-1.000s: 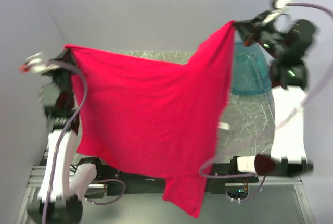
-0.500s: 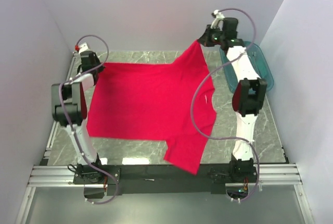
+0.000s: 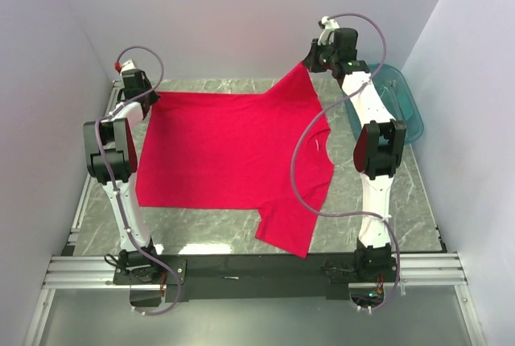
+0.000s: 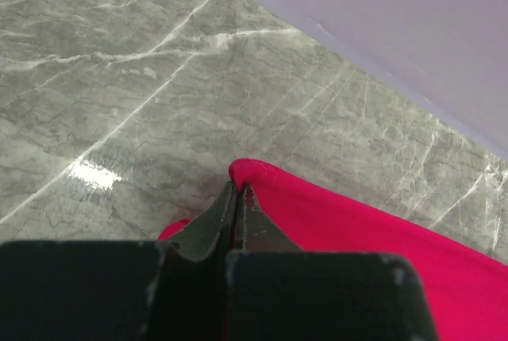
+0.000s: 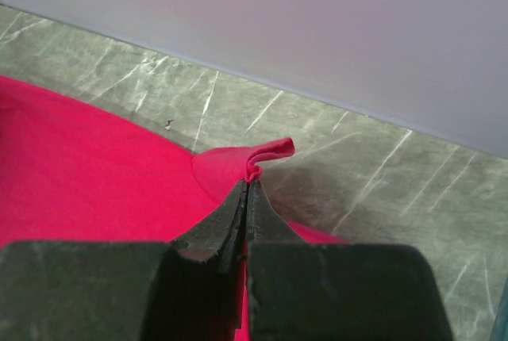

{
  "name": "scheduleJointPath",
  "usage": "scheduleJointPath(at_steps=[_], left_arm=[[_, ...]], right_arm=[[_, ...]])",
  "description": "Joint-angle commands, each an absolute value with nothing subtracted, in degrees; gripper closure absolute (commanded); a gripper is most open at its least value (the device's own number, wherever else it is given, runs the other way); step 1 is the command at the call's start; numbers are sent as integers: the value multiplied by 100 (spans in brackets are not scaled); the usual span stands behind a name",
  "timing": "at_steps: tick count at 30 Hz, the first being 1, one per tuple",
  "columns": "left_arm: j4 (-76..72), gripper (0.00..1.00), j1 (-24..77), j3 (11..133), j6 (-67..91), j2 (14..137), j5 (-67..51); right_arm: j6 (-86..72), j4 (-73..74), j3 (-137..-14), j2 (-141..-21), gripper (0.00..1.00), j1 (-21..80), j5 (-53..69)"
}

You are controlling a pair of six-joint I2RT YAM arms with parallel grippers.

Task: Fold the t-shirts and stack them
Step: Fold the tshirt

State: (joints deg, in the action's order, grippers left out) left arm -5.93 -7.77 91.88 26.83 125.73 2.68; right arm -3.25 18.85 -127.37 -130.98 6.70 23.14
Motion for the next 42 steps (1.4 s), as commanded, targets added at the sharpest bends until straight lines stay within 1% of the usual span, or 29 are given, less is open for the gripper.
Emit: scheduleJointPath(at_steps=[1, 9, 12, 15, 24, 42], left_arm=[[-423, 100, -826, 9580, 2628, 12700, 141], [-211, 100, -888, 9800, 2391, 12788, 53], [-193, 100, -896, 9765, 2312, 12753, 53], [-263, 100, -896, 9634, 2206, 12674, 53], [-360, 100, -975, 9264, 2083, 12454, -70], [-879, 100, -1099, 8288, 1784, 11760, -255]], right_arm=[[-123, 1468, -12395, -12604, 100, 563, 2495], [123, 897, -10698, -11322, 100, 343, 3260], [106, 616, -9900, -10873, 100, 308, 3463], [70, 458, -9354, -10487, 100, 290, 3585], [97, 317, -8535, -9993, 100, 290, 3762], [35, 158, -7858, -9589, 100, 272, 3814]])
